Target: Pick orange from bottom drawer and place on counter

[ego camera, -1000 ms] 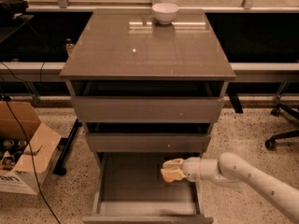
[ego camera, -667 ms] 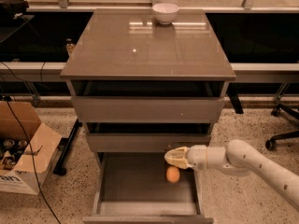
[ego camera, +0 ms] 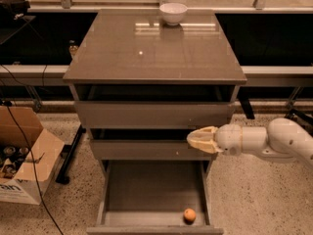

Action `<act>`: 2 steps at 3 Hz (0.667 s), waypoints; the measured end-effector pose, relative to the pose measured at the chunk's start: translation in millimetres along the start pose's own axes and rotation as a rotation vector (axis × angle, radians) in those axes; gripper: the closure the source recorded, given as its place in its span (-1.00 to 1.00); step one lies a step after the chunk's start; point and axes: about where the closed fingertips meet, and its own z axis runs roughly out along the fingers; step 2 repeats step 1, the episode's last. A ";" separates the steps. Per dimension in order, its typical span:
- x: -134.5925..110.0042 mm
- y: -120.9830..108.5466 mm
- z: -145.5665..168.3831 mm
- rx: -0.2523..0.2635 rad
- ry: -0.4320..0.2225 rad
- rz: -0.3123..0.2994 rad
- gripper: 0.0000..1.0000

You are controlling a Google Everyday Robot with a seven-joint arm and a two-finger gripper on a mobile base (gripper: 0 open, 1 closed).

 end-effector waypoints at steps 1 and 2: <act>-16.7 -1.2 -7.6 0.010 0.000 -0.024 0.79; -16.7 -1.2 -7.6 0.010 0.000 -0.024 0.79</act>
Offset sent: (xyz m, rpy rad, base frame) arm 0.0000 0.0000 0.0000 0.0000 0.0000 0.0000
